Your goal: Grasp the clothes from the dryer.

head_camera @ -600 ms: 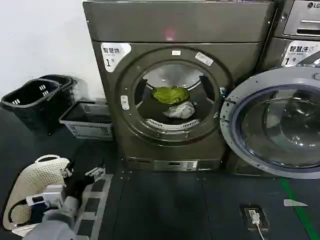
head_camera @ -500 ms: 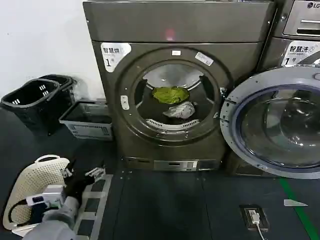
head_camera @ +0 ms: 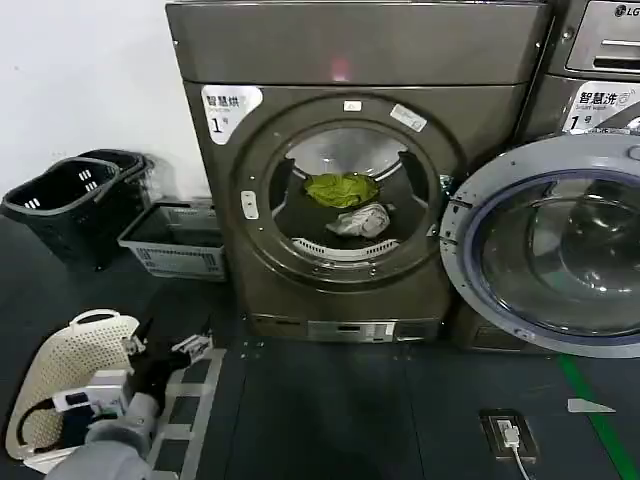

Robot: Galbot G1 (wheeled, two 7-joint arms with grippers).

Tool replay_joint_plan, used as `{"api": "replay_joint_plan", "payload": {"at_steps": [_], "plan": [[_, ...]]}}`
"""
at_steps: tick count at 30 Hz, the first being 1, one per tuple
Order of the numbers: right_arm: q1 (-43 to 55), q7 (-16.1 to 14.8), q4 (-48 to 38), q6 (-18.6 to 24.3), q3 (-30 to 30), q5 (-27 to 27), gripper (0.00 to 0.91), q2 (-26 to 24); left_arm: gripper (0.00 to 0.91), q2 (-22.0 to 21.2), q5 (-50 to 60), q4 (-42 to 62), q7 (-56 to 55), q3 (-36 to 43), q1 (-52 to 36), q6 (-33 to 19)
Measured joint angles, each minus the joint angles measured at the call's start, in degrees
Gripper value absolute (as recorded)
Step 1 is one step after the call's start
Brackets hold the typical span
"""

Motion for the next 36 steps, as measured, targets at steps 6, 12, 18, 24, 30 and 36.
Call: {"api": "replay_joint_plan", "payload": {"at_steps": [6, 12, 18, 24, 30, 36], "plan": [[-0.03, 0.38, -0.12, 0.22, -0.05, 0.36, 0.907, -0.07, 0.907, 0.3, -0.36, 0.05, -0.19, 0.16, -0.2, 0.0], [-0.1, 0.77, -0.41, 0.25, 0.01, 0.48, 0.907, -0.31, 0.907, 0.47, -0.51, 0.41, -0.31, 0.05, -0.35, 0.0], [-0.24, 0.9, -0.53, 0.36, 0.17, 0.54, 0.907, -0.31, 0.907, 0.38, -0.76, 0.4, -0.3, 0.06, -0.38, 0.0], [-0.16, 1.09, -0.61, 0.38, 0.13, 0.58, 0.907, -0.2, 0.907, 0.17, -0.7, 0.42, -0.23, 0.03, -0.4, 0.0], [-0.05, 1.32, -0.96, 0.45, 0.15, 0.53, 0.907, -0.24, 0.907, 0.09, -0.66, 0.59, -0.09, 0.12, -0.47, 0.0], [-0.01, 1.41, -0.9, 0.47, 0.13, 0.52, 0.907, -0.2, 0.907, -0.02, -0.7, 0.91, -0.08, 0.15, -0.56, 0.0]]}}
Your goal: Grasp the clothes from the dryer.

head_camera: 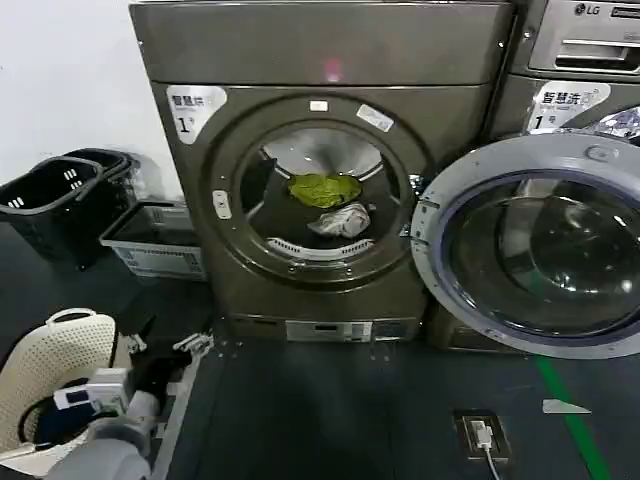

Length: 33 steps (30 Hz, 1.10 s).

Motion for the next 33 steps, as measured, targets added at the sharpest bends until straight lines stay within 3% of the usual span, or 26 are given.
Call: {"api": "replay_joint_plan", "payload": {"at_steps": [33], "plan": [[-0.03, -0.05, 0.08, 1.04, 0.13, -0.09, 0.907, 0.61, 0.907, -0.1, 0.78, -0.35, 1.0, 0.44, 0.63, 0.0]]}}
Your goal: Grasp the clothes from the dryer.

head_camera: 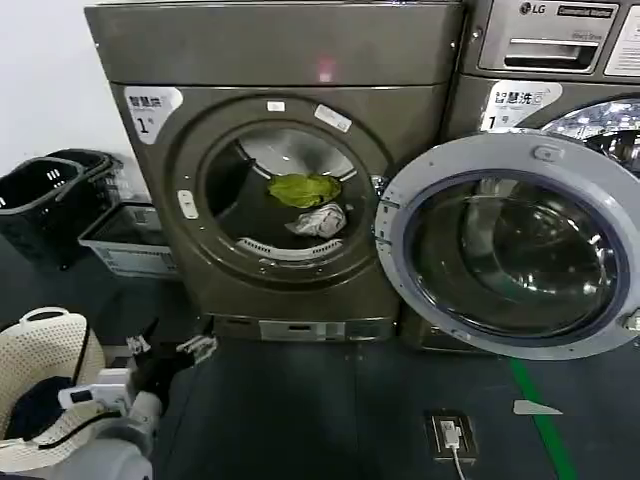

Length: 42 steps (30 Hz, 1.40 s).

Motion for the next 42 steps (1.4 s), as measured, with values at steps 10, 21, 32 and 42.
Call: {"api": "replay_joint_plan", "payload": {"at_steps": [10, 21, 32, 42], "plan": [[-0.13, 1.07, -0.22, 0.95, 0.72, 0.75, 0.907, -0.05, 0.907, -0.48, 0.92, 0.34, 0.49, 1.05, -0.27, 0.0], [-0.42, 1.73, -0.57, 1.49, 1.37, 1.38, 0.907, -0.26, 0.907, -0.69, 1.48, 0.94, 1.12, 1.54, -0.49, 0.0], [-0.46, 2.07, -0.73, 1.5, 1.36, 1.73, 0.907, -0.32, 0.907, -0.36, 1.45, 1.04, 1.3, 1.76, -0.83, 0.0], [-0.34, 2.26, -0.88, 1.63, 1.16, 1.74, 0.907, -0.38, 0.907, 0.36, 1.79, 1.69, 2.1, 1.79, -1.37, 0.0]]}}
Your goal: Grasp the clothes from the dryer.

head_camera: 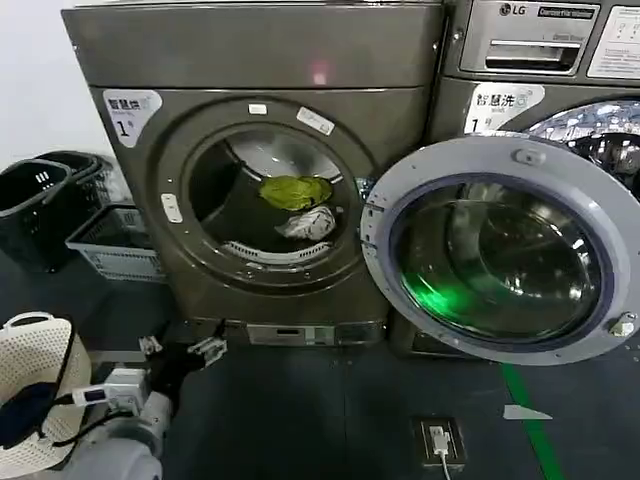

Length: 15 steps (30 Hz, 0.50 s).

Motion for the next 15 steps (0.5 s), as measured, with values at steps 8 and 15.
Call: {"api": "replay_joint_plan", "payload": {"at_steps": [8, 15], "plan": [[-0.19, 0.05, -0.27, 0.0, 0.03, 0.0, 0.907, -0.21, 0.907, 0.08, -0.34, 0.19, 0.51, 0.36, -0.64, 0.0], [-0.16, 0.14, -0.23, 0.0, -0.33, -0.01, 0.907, -0.25, 0.907, -0.04, 0.18, 0.66, 0.48, 1.05, -1.07, 0.0]]}}
